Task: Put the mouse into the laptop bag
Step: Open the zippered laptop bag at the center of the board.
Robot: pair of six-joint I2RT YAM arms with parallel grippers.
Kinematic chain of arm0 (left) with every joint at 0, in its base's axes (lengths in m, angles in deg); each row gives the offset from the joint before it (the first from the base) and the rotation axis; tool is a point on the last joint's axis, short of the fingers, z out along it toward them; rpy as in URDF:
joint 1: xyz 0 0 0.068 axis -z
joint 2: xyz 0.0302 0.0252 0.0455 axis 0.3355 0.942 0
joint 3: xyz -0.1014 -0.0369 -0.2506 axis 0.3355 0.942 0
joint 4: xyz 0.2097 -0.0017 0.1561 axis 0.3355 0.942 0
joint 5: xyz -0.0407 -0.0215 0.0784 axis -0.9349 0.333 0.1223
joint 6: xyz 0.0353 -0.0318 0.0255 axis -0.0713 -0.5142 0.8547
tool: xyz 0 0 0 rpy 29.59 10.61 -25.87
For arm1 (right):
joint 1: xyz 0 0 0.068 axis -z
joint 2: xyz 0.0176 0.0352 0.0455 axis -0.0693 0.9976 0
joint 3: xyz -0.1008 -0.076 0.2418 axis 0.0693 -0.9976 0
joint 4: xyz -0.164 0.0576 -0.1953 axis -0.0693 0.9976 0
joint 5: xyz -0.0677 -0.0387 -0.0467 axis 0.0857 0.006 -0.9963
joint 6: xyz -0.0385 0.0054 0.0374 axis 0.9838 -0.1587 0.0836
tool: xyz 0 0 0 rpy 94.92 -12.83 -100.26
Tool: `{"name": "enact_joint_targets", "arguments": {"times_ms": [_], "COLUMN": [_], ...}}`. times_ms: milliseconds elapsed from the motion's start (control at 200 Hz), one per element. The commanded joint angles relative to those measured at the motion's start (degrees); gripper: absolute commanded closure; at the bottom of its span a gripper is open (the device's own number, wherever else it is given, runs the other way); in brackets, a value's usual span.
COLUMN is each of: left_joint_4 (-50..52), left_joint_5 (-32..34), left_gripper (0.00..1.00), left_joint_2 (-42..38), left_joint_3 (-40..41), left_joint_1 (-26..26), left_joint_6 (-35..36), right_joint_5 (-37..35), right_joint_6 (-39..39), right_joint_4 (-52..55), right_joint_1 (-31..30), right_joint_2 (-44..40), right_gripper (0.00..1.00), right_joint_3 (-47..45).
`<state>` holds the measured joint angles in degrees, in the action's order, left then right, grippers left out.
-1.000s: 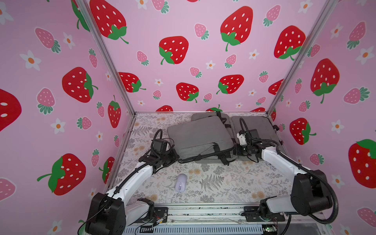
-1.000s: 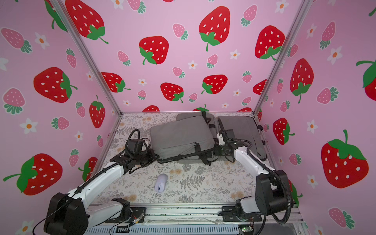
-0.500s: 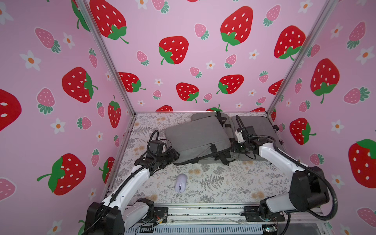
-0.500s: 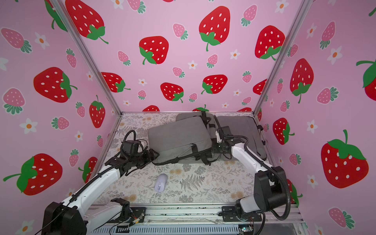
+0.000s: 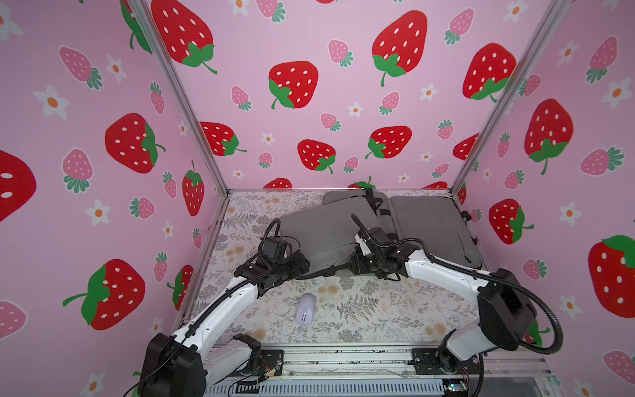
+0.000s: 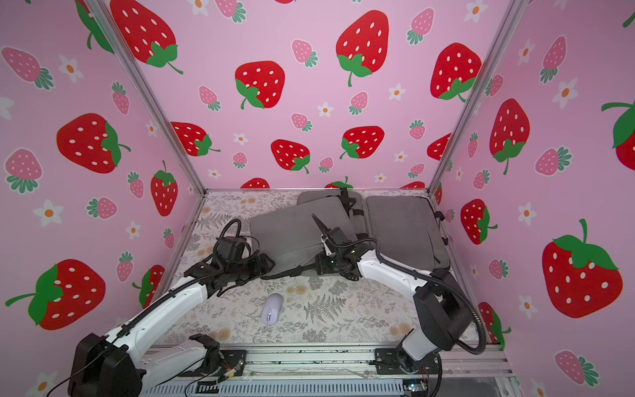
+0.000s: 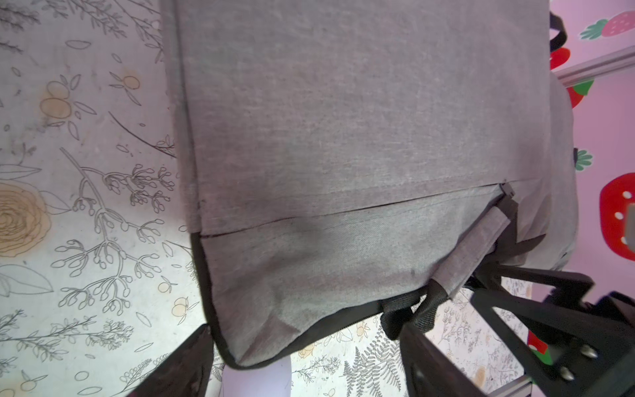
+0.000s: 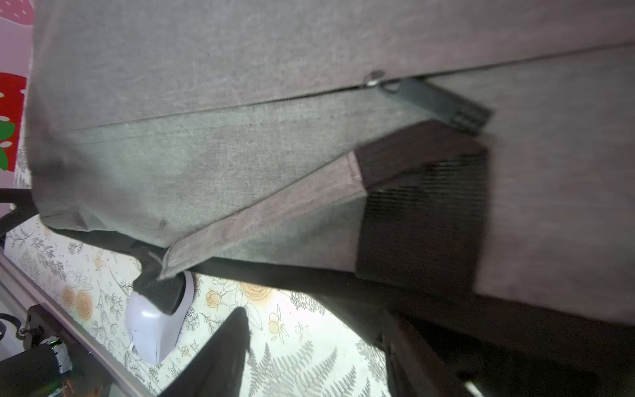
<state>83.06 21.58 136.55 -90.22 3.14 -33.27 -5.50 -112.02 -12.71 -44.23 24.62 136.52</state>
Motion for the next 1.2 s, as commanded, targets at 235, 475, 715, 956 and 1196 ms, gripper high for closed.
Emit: {"name": "enact_joint_targets", "arguments": {"times_ms": [235, 475, 715, 956, 1196], "left_joint_4": [1.55, 0.41, -0.6, 0.34, 4.3], "left_joint_5": [8.24, 14.48, 24.86, 31.57, 37.04], "left_gripper": [0.14, 0.14, 0.12, 0.13, 1.0], "left_joint_2": [3.86, 6.55, 12.91, 22.62, 30.48], "left_joint_3": [-7.27, -8.25, -13.7, -21.54, -30.73], "left_joint_1": [8.33, 14.81, 21.68, 22.52, 22.58], "left_joint_6": [7.12, 10.15, 16.7, 20.22, 22.15], "right_joint_5": [1.7, -0.33, 0.48, 1.78, 3.32], "right_joint_6": [-2.39, -0.84, -0.19, -0.25, -0.62], "right_joint_4": [-8.7, -9.89, -6.94, -6.68, -6.69], "right_joint_1": [-2.17, -1.25, -0.54, 0.4, 2.61], "right_joint_2": [7.32, 3.41, -0.78, -3.79, -6.81], "right_gripper": [0.44, 1.0, 1.0, 1.0, 1.0], "right_joint_3": [6.77, 5.79, 5.89, 4.61, 2.69]}}
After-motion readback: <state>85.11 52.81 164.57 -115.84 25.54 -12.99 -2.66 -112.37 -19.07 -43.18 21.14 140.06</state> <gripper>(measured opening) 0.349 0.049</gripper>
